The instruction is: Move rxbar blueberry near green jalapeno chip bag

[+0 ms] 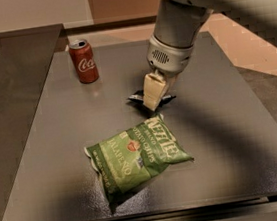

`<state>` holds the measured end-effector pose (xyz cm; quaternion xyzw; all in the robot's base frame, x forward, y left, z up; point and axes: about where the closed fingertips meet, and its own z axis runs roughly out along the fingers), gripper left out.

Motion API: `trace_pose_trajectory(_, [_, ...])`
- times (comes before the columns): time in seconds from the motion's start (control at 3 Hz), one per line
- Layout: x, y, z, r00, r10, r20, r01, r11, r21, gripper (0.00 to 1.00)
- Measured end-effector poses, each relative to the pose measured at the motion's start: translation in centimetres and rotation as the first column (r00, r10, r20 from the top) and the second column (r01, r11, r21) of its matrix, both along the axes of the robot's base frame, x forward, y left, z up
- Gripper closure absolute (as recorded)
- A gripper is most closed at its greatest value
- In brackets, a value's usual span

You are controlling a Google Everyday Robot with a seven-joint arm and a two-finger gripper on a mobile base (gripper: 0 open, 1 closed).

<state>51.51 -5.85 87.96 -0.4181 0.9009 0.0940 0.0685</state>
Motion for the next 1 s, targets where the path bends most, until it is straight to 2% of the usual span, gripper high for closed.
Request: trace_pose_trajectory(1.0, [-0.38,0.18,-0.52,1.0,0.01,-0.001,-0.01,1.0,-0.003,0.15])
